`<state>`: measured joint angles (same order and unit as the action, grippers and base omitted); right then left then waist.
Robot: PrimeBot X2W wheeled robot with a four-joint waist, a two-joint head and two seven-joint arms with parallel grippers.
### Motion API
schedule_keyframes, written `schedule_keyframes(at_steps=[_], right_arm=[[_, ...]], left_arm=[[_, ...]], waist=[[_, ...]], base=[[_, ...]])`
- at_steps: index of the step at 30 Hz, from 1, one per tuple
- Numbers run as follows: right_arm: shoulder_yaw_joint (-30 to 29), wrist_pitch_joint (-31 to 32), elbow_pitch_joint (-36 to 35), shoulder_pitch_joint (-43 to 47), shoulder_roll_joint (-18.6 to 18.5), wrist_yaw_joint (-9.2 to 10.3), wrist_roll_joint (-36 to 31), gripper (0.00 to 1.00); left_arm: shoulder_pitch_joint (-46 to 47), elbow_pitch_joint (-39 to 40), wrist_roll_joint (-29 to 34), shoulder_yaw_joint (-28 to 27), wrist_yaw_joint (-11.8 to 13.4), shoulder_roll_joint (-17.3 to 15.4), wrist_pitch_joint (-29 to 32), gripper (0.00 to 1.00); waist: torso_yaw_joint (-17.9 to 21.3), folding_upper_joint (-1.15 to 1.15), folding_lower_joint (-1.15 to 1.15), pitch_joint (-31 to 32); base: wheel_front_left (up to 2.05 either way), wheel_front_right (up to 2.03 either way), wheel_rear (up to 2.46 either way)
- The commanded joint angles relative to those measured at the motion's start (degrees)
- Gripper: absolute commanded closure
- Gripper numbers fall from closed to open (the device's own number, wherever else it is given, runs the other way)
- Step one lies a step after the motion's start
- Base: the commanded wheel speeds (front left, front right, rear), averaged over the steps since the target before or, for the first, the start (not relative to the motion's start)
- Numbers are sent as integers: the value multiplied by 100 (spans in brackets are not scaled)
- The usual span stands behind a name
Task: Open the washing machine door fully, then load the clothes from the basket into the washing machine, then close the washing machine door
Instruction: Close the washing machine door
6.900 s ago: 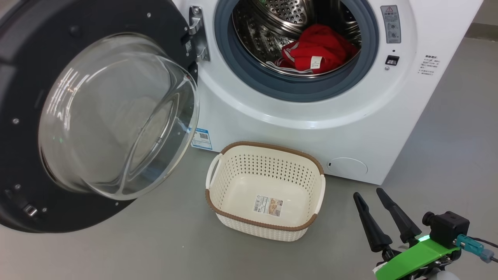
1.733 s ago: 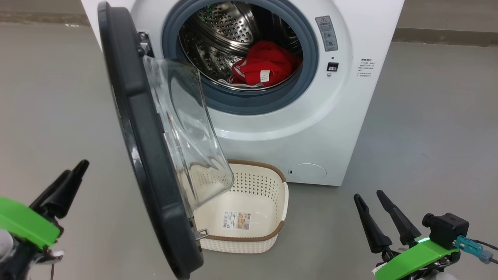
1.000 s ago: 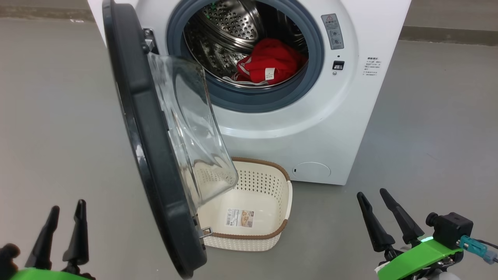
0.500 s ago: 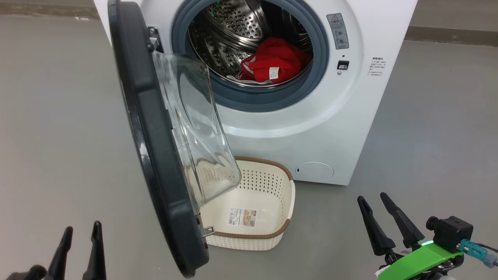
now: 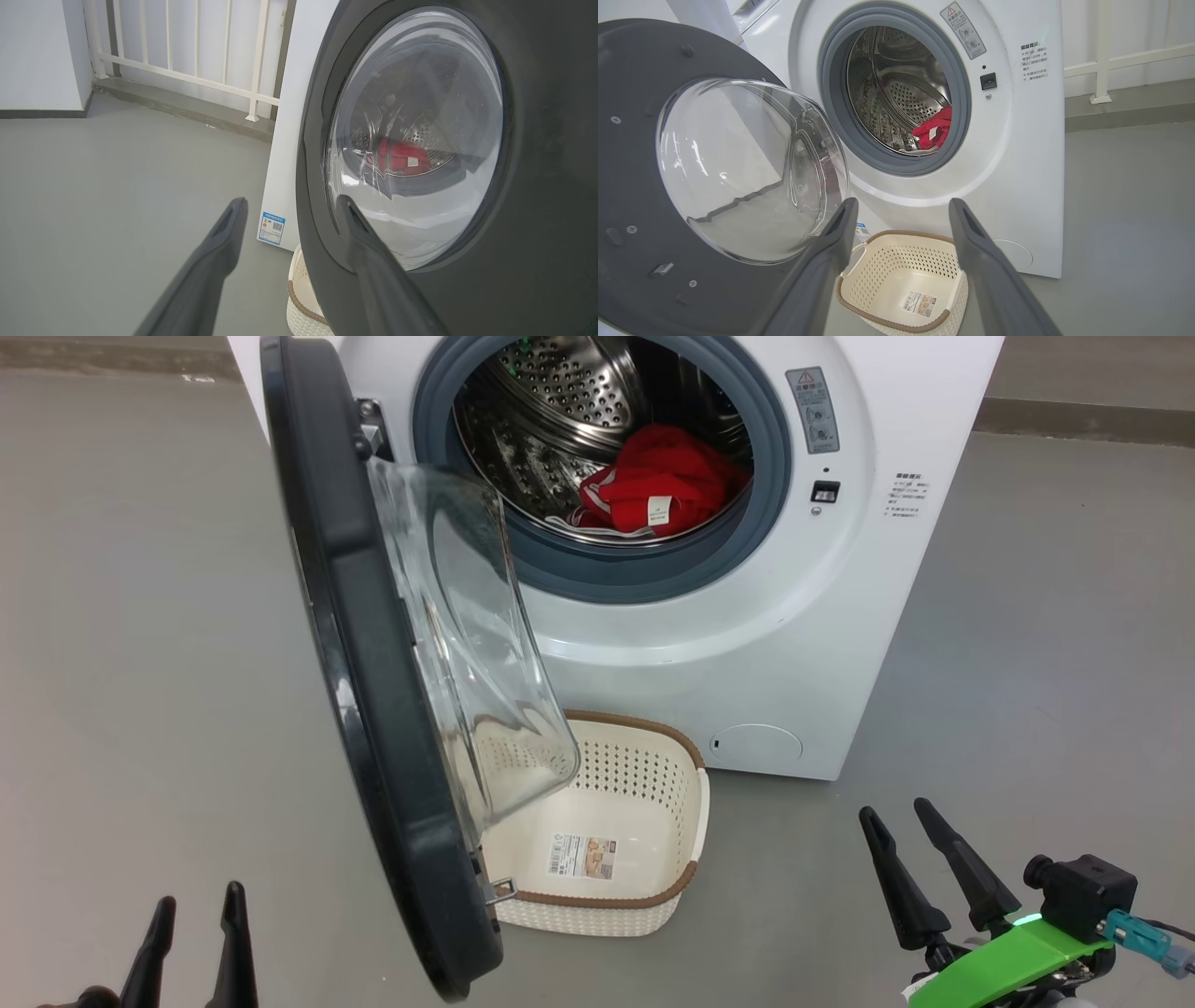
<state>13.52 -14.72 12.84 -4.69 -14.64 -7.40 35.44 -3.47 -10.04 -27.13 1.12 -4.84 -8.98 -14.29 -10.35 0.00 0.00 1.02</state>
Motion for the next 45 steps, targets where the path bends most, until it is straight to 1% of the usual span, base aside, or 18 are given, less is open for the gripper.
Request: schedule_keyframes(at_steps=[1, 27, 36, 37, 38, 40, 41, 42, 43, 45], right_arm=[[99, -28, -125, -69, -81, -9, -33, 0], [179, -28, -99, -69, -97, -9, -13, 0], [199, -28, -96, -64, -84, -9, -12, 0], [201, -28, -96, -64, -80, -9, -11, 0], [202, -28, -95, -65, -76, -9, -11, 0], [202, -28, -90, -66, -68, -9, -10, 0], [202, -28, -89, -67, -64, -9, -9, 0], [200, -28, -88, -68, -60, -9, -9, 0], [194, -28, -85, -69, -51, -9, -10, 0], [191, -28, -84, -76, -43, -9, -12, 0]], left_arm=[[166, 102, 75, -236, -42, -86, -69, 0], [182, 68, 168, -334, -153, -7, -71, 0], [289, 259, -16, -285, -192, -151, 94, 0], [308, 308, -52, -282, -196, -184, 153, 5], [336, 361, -129, -289, -202, -200, 212, 24], [393, 482, -307, -299, -213, -236, 367, 85], [421, 550, -387, -293, -219, -270, 465, 100], [447, 615, -471, -276, -224, -307, 590, 100], [515, 746, -640, -258, -230, -380, 843, 100], [593, 872, -898, -267, -235, -401, 1112, 100]], waist=[[3, 0, 0, 0], [11, 0, 0, 30], [-5, 0, 0, 51], [-5, 0, 0, 51], [-4, 0, 0, 52], [-1, 0, 0, 53], [1, 0, 0, 53], [4, 0, 0, 51], [8, 0, 0, 48], [18, 0, 0, 43]], base=[[0, 0, 0], [0, 0, 0], [0, 0, 0], [0, 0, 0], [0, 0, 0], [0, 0, 0], [0, 0, 0], [0, 0, 0], [0, 0, 0], [0, 0, 0]])
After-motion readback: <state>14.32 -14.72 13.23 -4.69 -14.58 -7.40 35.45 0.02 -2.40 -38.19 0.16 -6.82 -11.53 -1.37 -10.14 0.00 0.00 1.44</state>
